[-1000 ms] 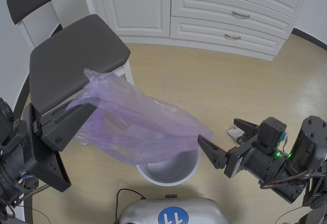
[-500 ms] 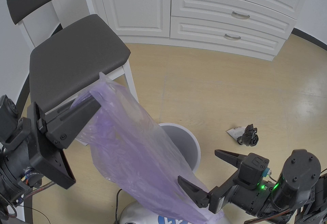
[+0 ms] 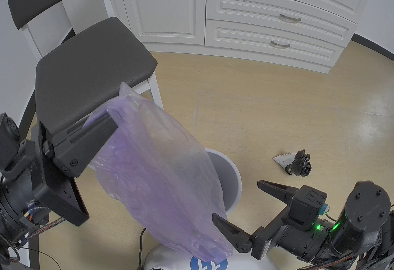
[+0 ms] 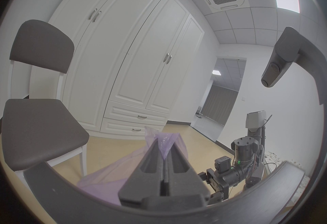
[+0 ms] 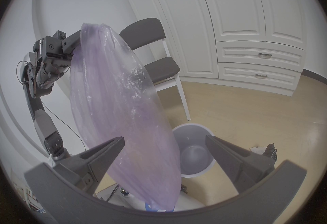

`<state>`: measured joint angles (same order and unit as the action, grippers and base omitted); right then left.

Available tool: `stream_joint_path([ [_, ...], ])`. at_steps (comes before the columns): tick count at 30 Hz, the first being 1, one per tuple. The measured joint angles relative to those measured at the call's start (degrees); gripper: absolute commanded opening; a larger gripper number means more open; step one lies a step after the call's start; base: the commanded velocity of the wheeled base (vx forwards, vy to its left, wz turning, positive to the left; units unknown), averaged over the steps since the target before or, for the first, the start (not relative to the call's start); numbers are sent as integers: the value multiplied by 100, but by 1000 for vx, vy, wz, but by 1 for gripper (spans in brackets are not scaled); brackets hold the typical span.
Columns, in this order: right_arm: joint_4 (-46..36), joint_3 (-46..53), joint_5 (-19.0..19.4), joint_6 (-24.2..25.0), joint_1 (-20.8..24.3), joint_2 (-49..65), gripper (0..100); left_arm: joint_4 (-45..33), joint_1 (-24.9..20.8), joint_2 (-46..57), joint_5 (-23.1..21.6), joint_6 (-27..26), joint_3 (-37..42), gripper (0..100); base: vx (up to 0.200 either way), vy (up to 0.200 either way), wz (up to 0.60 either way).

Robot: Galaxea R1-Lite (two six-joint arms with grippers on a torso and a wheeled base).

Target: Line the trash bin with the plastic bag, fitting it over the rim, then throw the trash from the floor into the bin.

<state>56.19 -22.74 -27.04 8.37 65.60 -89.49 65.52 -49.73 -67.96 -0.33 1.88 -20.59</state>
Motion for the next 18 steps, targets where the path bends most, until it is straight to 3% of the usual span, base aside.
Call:
stream_joint_path([
  [10,-18,17,44,10,9,-23,100,-5,0,11,15,4,-29,0,0,0,0],
  [18,-11,16,61,33,-249,-304,100,-5,-5,62,11,4,-41,0,0,0,0],
])
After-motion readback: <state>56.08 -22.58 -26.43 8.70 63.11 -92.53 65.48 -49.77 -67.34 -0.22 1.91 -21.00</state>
